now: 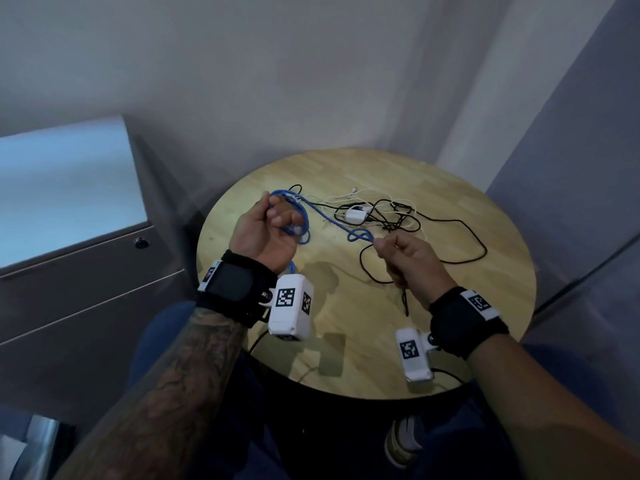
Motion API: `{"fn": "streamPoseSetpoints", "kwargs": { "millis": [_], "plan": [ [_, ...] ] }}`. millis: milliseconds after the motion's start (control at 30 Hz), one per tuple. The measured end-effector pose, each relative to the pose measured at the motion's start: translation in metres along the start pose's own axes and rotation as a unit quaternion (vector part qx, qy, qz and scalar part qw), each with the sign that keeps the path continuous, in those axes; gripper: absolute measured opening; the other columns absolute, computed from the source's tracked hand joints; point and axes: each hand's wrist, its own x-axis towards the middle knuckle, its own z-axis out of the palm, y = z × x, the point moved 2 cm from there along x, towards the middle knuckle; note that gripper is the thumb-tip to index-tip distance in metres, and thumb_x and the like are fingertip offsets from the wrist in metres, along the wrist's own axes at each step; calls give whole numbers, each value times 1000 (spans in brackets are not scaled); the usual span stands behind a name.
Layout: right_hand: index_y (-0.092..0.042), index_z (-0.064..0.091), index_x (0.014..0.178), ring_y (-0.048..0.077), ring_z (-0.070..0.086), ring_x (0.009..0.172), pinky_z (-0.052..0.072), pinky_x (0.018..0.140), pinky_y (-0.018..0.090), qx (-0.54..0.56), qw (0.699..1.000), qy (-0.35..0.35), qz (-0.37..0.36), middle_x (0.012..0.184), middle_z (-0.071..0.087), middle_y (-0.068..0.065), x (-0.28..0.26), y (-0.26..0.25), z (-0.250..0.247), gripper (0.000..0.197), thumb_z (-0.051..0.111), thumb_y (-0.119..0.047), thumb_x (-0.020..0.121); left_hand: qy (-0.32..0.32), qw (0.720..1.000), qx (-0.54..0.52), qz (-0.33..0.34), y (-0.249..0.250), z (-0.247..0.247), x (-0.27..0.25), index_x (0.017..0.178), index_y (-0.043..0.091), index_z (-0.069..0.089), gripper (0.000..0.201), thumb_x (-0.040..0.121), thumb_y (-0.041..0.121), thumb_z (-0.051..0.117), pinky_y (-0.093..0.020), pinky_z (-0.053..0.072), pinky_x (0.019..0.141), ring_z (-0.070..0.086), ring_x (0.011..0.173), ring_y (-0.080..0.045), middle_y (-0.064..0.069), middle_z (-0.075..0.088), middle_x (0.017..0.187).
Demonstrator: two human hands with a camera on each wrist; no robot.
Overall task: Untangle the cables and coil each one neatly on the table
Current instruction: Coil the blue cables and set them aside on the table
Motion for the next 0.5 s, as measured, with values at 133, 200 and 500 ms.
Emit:
{"fn": "streamPoseSetpoints", "kwargs": {
  "millis": [133,200,500],
  "plan": [
    [-18,49,66,12,27,48,26,48,25,-139,990,36,4,53,35,-4,3,6,-19,40,55,-37,101,10,996,-38,78,23,-3,5,61,13,50,46,104,22,34,-22,46,56,40,41,-9,6,38,52],
    [-15,49,69,12,35,49,34,52,25,-173,984,38,29,57,41,-1,2,14,-29,42,50,-40,102,6,993,-59,99,43,-4,7,57,13,47,50,104,21,33,-21,50,55,39,42,-10,5,38,52],
    [-12,67,85,14,41,49,44,48,27,-174,983,-55,4,53,45,0,-5,11,-8,17,69,-27,93,7,992,-30,120,72,-4,22,64,10,49,45,103,21,30,-26,43,74,43,46,-12,3,42,56]
  ]
}}
